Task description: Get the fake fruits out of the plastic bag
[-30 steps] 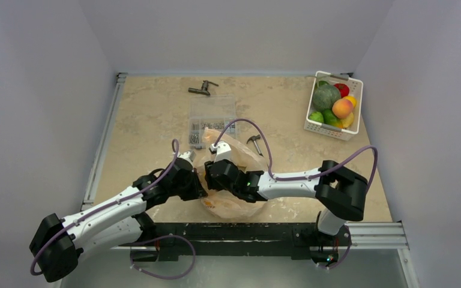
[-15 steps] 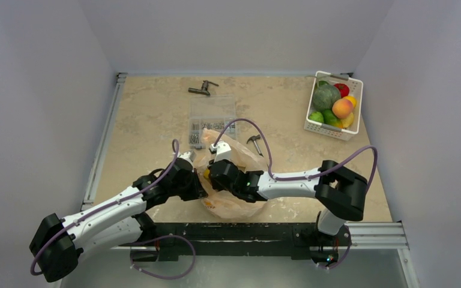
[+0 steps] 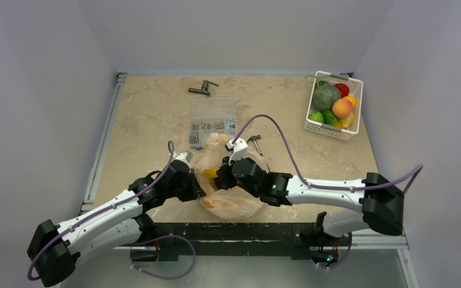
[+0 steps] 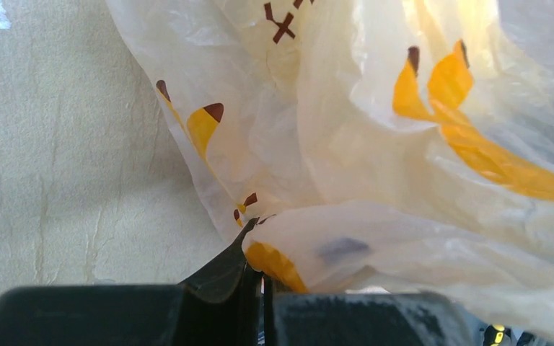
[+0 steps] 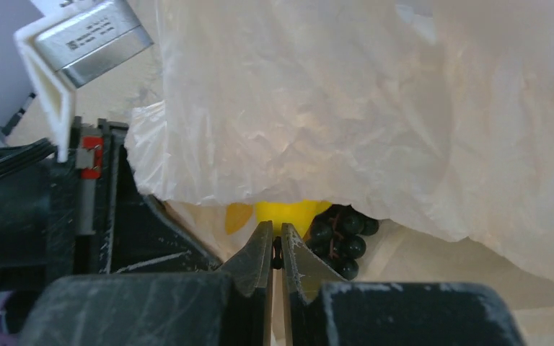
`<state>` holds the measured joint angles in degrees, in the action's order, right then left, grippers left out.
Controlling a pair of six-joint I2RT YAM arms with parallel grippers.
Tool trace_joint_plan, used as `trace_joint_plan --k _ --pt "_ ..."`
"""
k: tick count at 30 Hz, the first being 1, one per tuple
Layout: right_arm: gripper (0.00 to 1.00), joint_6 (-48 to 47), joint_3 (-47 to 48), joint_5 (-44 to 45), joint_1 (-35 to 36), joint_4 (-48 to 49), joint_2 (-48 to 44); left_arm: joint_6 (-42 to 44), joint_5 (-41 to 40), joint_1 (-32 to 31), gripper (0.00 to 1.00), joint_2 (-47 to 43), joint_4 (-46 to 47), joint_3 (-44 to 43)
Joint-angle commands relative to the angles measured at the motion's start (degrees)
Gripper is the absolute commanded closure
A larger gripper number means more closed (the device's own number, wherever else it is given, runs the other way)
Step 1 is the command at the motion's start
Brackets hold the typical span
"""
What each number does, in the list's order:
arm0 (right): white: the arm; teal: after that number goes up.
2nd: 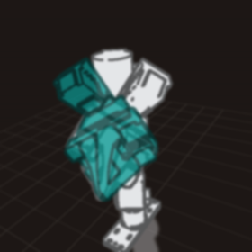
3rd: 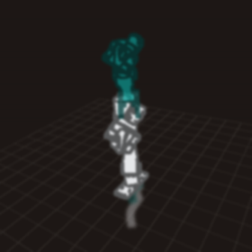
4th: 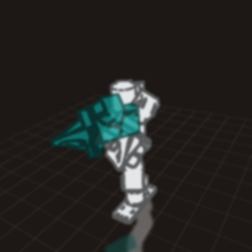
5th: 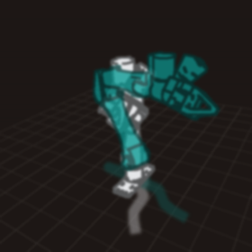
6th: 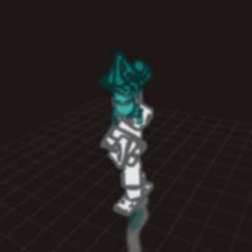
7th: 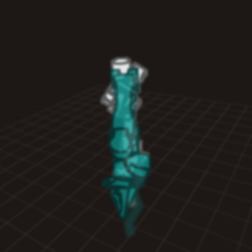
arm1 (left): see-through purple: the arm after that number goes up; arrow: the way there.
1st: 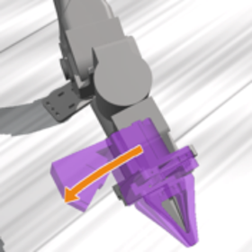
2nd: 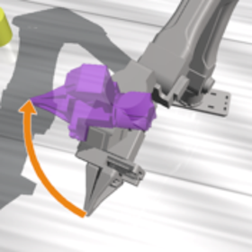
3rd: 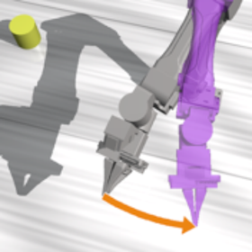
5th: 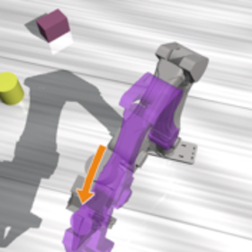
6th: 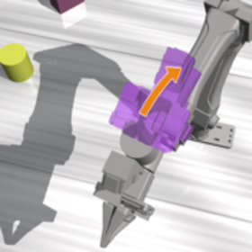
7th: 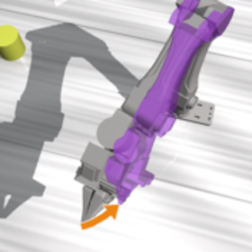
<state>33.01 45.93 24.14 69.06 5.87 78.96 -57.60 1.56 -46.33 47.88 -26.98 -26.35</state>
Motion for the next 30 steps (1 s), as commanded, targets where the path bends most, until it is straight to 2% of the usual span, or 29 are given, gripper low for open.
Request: trace_joint_plan --k 1,8,12,19,23,26,30 --pt "1.00 -2.36 -2.57 -3.44 0.29 1.34 -6.54 -0.96 -3.63 -0.26 1.00 -1.77 -1.14 -0.05" --pt "1.00 -7.75 -5.41 -10.95 0.29 -0.61 -20.82 -2.17 -5.63 -0.28 1.00 -3.89 -2.55 1.13" --pt "1.00 -9.32 -3.63 -10.56 0.29 -3.47 -28.29 -2.59 -6.02 -0.29 1.00 -3.66 -1.81 1.97" --pt "1.00 -11.41 8.63 10.42 0.21 -17.00 -28.56 -1.93 -4.91 -0.30 1.00 -1.80 -0.65 1.72" --pt "1.00 -15.65 13.24 21.70 -0.99 -20.28 -27.58 -0.95 -4.03 -0.26 1.00 -1.80 -0.71 1.26" --pt "1.00 -18.58 16.45 23.77 -6.12 -21.48 -27.10 -0.52 -4.10 -0.30 1.00 -1.48 -1.31 0.75" --pt "1.00 -19.73 20.31 20.19 -19.62 -22.91 -25.32 0.11 -3.30 -0.26 1.00 -1.37 -1.00 0.67"
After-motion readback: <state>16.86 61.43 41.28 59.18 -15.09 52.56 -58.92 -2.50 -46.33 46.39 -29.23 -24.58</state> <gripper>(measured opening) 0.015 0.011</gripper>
